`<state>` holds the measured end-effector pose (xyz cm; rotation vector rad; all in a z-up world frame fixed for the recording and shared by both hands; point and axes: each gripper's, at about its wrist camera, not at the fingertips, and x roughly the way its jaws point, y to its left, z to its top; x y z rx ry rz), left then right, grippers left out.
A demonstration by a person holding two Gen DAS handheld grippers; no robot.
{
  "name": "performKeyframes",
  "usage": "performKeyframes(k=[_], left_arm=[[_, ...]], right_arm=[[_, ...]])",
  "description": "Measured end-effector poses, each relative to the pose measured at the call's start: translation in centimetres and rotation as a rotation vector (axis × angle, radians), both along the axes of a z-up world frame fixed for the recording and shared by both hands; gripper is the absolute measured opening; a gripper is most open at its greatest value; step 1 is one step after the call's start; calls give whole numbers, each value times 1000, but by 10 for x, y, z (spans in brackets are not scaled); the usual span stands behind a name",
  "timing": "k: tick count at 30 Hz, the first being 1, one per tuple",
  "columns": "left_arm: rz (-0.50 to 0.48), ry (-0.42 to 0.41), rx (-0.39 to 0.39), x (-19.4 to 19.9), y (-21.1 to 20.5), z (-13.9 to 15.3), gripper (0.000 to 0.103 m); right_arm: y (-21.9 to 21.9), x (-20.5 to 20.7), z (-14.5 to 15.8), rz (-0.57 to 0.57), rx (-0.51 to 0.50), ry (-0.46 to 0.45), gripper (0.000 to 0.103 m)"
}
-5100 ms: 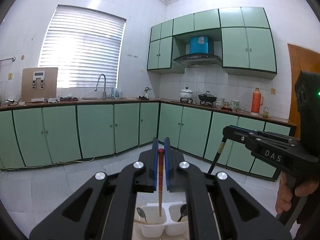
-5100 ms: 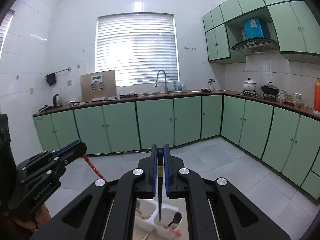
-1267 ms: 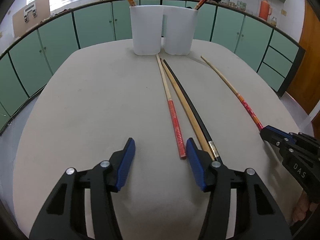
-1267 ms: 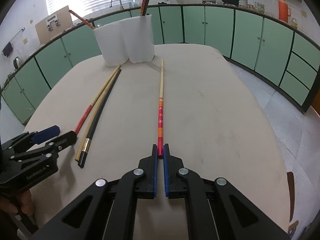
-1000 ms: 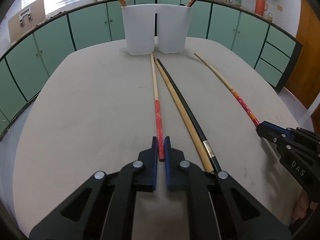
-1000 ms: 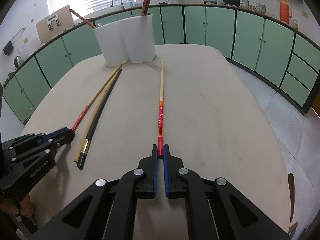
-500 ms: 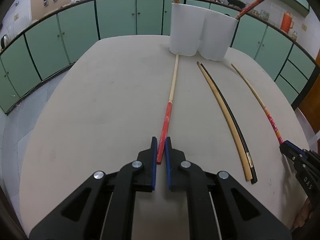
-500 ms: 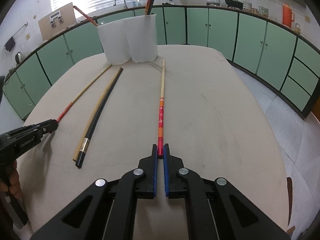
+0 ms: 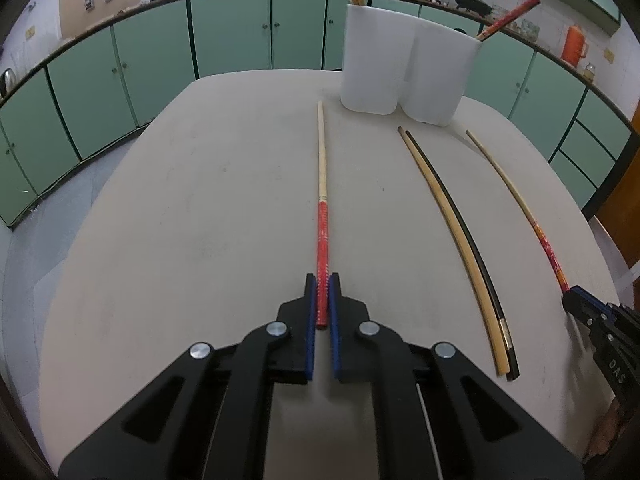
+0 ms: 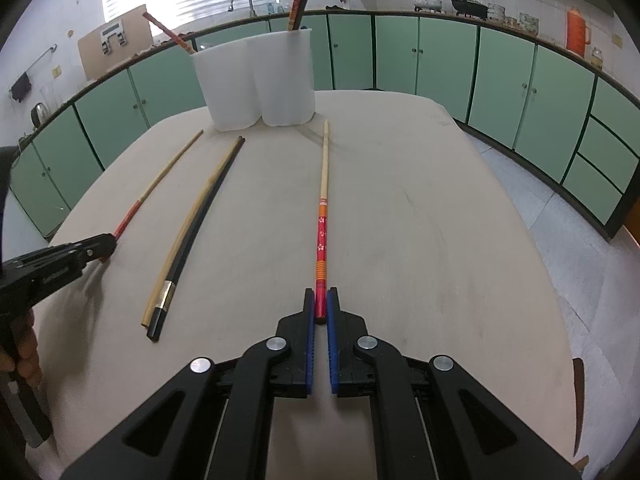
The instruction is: Organize utensils
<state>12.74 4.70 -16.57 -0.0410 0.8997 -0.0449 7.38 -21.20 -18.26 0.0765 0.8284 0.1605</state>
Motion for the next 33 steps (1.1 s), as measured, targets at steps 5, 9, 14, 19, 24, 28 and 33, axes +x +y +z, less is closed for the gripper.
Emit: performKeyframes(k=[5,9,14,19,24,28,33], left_arm=[[13,-22,-31,-11,6,0,10],[14,-21,-83,-18,18,-1,12],[-13,-37,-46,-25,11,-3,12],[-17,-30,-44,-19,7,-3,12],[-21,-22,-26,-16,2,-3,12],[-17,-21,-24,-16,3,-3,12],[-15,-21,-16,-17,1,-3,11]], right_arm=[[-1,-3,-1,9,5,-6,10],[-4,-6,0,9,10,-1,18],[-3,-6,0,18,12,11,22],[1,-8,-1,28,-6,4,24],[1,-8,-2,34,-10,-3,25],[1,-7,-2,38,-11,-4,24],[-7,-7,-2,35,26,1,22]])
